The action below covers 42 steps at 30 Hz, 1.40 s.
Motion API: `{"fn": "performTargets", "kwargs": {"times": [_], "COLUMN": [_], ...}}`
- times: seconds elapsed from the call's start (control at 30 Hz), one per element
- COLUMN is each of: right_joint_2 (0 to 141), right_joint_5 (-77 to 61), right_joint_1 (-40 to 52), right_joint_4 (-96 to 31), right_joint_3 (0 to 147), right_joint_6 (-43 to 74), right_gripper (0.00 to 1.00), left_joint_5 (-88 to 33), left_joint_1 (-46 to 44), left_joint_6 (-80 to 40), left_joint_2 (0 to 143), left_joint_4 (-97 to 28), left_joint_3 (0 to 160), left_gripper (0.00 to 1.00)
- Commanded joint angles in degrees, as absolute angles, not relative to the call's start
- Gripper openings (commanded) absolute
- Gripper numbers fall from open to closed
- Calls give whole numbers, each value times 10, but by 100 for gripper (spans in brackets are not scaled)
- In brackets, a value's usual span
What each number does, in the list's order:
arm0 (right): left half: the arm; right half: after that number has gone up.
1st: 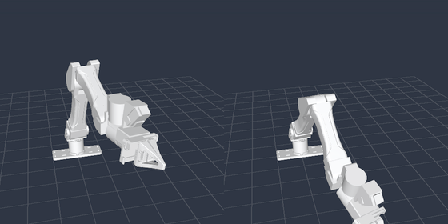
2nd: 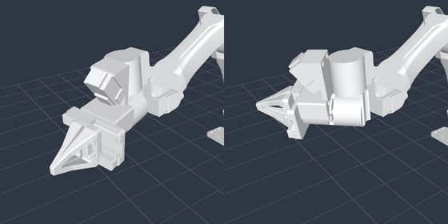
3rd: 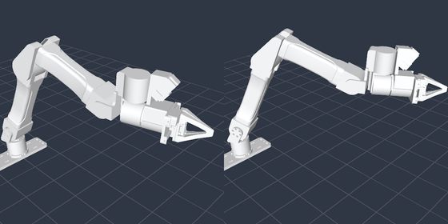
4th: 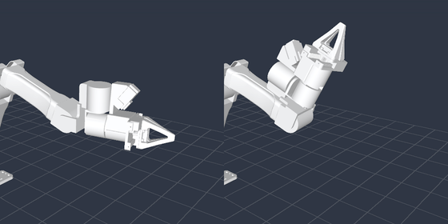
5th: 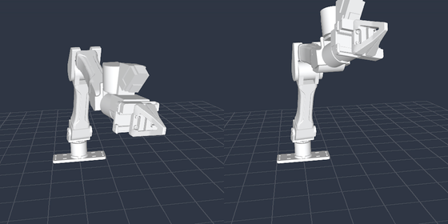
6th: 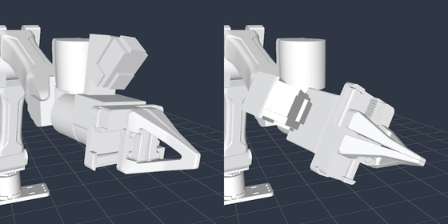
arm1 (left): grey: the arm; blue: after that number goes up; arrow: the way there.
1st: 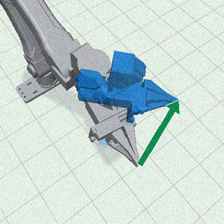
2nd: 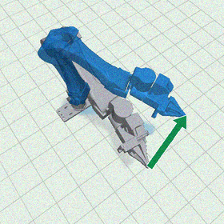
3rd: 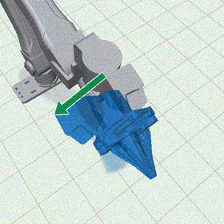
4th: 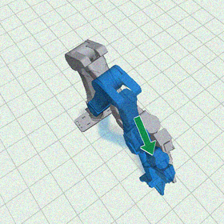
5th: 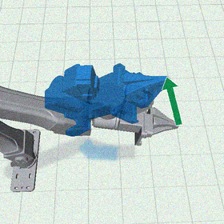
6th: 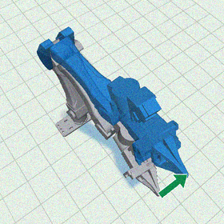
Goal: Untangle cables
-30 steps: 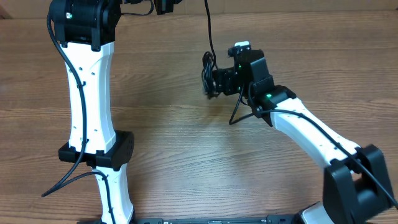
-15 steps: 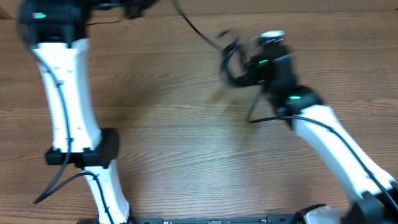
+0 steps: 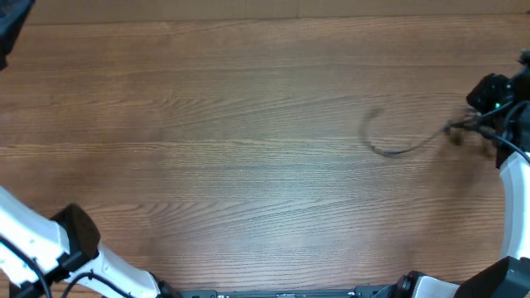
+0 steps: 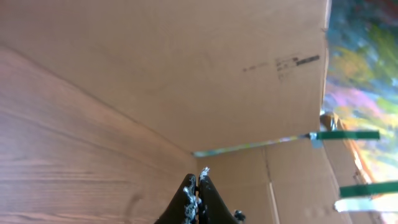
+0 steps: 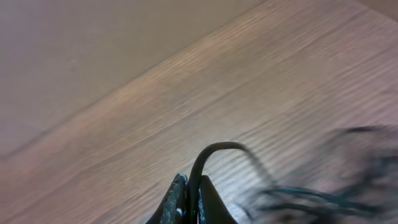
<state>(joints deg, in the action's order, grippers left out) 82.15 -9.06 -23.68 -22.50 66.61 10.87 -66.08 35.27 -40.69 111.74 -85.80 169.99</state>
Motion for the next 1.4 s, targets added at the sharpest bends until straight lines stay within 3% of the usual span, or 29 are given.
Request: {"fn": "performTargets", "kwargs": {"times": [0.0,0.2,0.5,0.63,0.73,0.83,0.87,0.9,1.37], "right_joint_2": [811,778,768,768,768,768,768,768,767], "right_joint_5": [-203,-211,-210,-194,-165,-161,-161,-161,-161], "right_joint_1": [-204,-39,157,177,172,171,171,171,171], "right_joint_4": [-217,-248,-440,-492,-517,-538,-541,-547,-546], "right_joint_3": [665,692,910,987,1019,1033,1033,1033,1033], "right_joint_6": [123,126,108,84,79,60,58,57,54], "right_gripper": [4,4,4,4,4,4,4,4,4], "left_joint_5": [-667,-526,-291,-247,-288,-379,-395,-419,-405], "left_joint_1": [329,201,22,-28,-57,-91,-100,-117,-237], "left_joint_6": [-345,-279,-108,-25,61,192,202,238,317], "left_joint_2": [1112,1112,1113,1123,1141,1172,1180,1196,1356], "left_joint_4": [-871,-881,-892,-912,-938,-968,-968,-968,-944], "left_joint_3": [1705,1705,1704,1703,1703,1698,1692,1685,1682], "left_gripper": [4,4,4,15,44,86,95,98,95]}}
